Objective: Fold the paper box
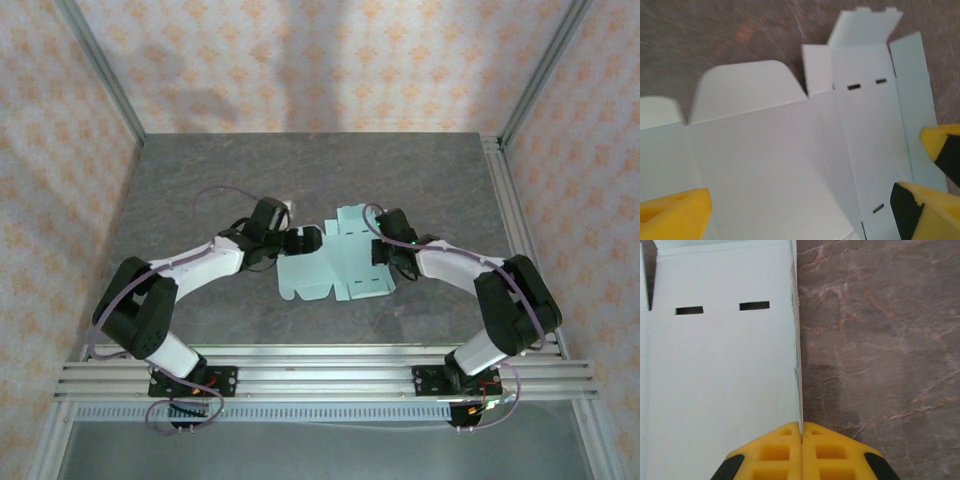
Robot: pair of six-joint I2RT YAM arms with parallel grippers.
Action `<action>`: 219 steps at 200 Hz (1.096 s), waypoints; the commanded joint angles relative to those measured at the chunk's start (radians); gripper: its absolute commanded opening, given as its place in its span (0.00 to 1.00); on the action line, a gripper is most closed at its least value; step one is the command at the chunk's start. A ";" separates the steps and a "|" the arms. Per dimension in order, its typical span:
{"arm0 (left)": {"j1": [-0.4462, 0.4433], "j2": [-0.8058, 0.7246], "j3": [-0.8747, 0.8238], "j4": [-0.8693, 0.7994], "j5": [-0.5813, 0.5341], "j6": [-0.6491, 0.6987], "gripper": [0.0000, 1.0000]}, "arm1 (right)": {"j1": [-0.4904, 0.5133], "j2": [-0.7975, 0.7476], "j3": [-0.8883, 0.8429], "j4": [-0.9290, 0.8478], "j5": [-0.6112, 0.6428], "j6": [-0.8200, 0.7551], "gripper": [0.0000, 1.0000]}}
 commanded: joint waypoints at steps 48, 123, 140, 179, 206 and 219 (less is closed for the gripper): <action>0.022 -0.059 -0.044 -0.020 -0.089 -0.027 1.00 | 0.136 0.170 0.215 -0.258 0.563 0.089 0.00; 0.024 -0.074 -0.048 -0.031 -0.109 -0.025 1.00 | 0.163 0.277 0.333 -0.381 0.668 0.109 0.00; 0.024 -0.076 -0.050 -0.027 -0.106 -0.023 1.00 | 0.158 0.236 0.278 -0.265 0.580 0.037 0.00; 0.035 -0.099 -0.046 -0.024 -0.103 -0.034 1.00 | 0.131 0.080 0.127 0.006 0.279 -0.128 0.00; 0.050 -0.113 -0.012 -0.033 -0.085 -0.044 1.00 | 0.100 0.009 0.092 0.069 0.184 -0.167 0.00; 0.051 -0.116 0.013 -0.041 -0.081 -0.041 1.00 | 0.071 -0.024 0.075 0.098 0.103 -0.162 0.00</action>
